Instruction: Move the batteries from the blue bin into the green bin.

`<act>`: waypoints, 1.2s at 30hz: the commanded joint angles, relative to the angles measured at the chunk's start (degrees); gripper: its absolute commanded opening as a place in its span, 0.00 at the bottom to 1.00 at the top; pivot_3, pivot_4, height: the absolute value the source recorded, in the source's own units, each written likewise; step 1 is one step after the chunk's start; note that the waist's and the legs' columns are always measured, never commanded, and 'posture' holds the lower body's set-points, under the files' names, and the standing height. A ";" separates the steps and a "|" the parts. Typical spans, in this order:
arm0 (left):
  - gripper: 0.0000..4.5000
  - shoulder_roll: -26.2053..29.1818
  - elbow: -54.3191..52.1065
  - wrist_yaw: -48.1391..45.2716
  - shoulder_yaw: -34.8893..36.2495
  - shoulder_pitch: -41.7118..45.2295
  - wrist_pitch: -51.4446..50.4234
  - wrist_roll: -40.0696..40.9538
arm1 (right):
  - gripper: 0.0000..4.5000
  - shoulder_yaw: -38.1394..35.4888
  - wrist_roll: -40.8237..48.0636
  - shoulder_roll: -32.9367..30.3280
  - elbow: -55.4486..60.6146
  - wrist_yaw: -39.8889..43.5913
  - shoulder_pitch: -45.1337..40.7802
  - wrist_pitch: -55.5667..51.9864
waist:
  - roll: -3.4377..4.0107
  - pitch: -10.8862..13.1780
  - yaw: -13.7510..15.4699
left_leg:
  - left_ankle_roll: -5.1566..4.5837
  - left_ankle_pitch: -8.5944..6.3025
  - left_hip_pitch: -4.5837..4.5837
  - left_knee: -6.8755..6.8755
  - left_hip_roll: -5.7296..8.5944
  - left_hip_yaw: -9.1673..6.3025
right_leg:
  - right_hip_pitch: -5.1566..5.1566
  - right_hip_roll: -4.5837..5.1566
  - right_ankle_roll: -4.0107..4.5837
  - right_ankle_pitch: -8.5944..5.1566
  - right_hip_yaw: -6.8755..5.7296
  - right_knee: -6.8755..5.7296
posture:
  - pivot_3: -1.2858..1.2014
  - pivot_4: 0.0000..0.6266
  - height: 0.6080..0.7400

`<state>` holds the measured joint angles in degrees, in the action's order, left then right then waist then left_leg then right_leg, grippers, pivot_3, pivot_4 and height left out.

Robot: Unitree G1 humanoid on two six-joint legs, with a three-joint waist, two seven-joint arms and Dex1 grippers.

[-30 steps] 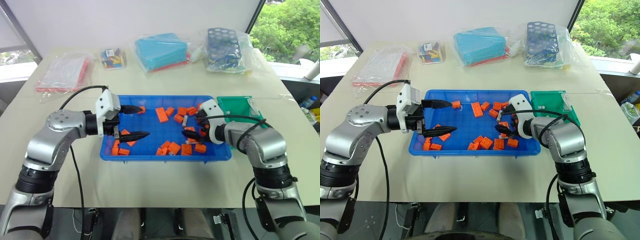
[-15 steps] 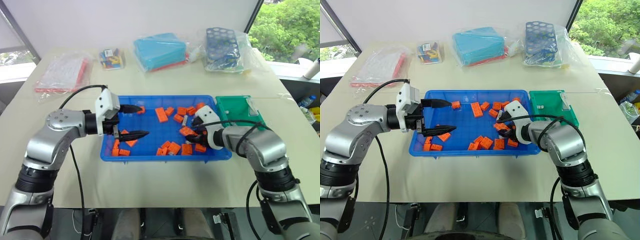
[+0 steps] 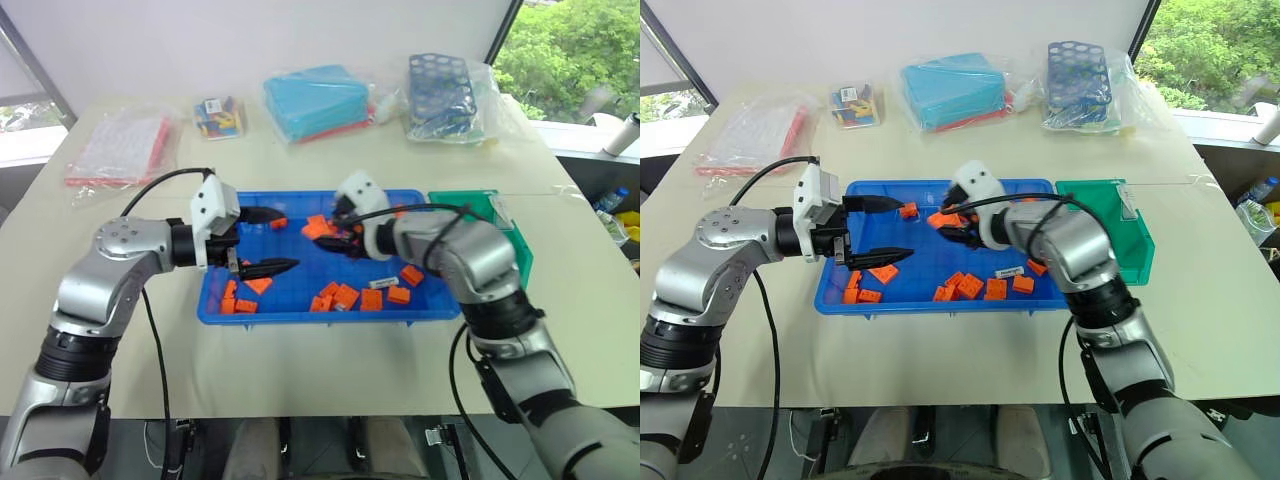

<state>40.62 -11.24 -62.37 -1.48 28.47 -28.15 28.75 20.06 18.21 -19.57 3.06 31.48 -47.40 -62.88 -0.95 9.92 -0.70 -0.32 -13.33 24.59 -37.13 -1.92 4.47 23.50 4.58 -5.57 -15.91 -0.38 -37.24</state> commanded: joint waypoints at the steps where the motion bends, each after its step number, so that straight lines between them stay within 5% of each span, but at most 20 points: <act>1: 1.00 0.18 -0.07 -0.53 0.37 1.21 1.08 -0.22 | 0.99 3.42 -1.42 -4.04 0.54 6.88 -2.88 4.53 | 0.00 0.01 0.11 | 0.00 0.00 0.01 -0.03 0.00 0.00 | -0.02 0.04 0.00 0.00 0.00 0.02 | 0.52 0.24 0.98; 5: 1.00 0.38 0.17 -0.98 0.64 0.94 1.37 -0.41 | 0.99 4.66 -0.69 -11.87 3.38 15.75 -3.33 6.96 | -0.01 0.01 0.05 | -0.05 -0.03 0.07 -0.12 0.04 0.00 | -0.05 0.11 0.00 0.00 0.01 0.07 | 0.52 0.24 0.98; 10: 1.00 0.80 -0.05 -1.54 0.96 0.03 1.65 -0.86 | 0.99 5.55 -3.85 -29.68 5.56 30.23 -1.92 16.05 | -0.01 0.03 0.09 | -0.06 -0.04 0.06 -0.04 0.03 -0.02 | 0.01 0.07 -0.03 -0.01 0.00 0.06 | 0.52 0.24 0.98; 15: 1.00 0.77 0.27 -1.58 0.87 0.17 2.10 -1.25 | 0.99 6.02 -6.41 -36.11 5.41 36.38 1.62 22.06 | -0.03 0.04 -0.49 | -0.05 -0.04 -0.05 -0.01 -0.04 0.06 | 0.02 -0.06 -0.03 -0.01 0.02 0.05 | 0.52 0.24 0.98; 36: 1.00 1.38 -0.44 -1.12 2.05 0.01 2.23 -1.30 | 0.99 9.55 -22.52 -28.72 -2.11 37.66 4.92 36.36 | -0.03 0.05 -0.01 | -0.05 -0.03 -0.05 -0.06 0.00 0.07 | -0.01 0.00 -0.03 -0.01 0.02 0.03 | 0.52 0.24 0.98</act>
<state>41.40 -9.84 -63.67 -1.20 28.34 -26.59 26.87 29.66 -2.95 -48.33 0.81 69.05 -42.50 -28.57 -0.97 9.97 -0.71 -0.36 -13.36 24.54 -37.19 -1.92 4.54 23.48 4.58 -5.60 -15.92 -0.36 -37.21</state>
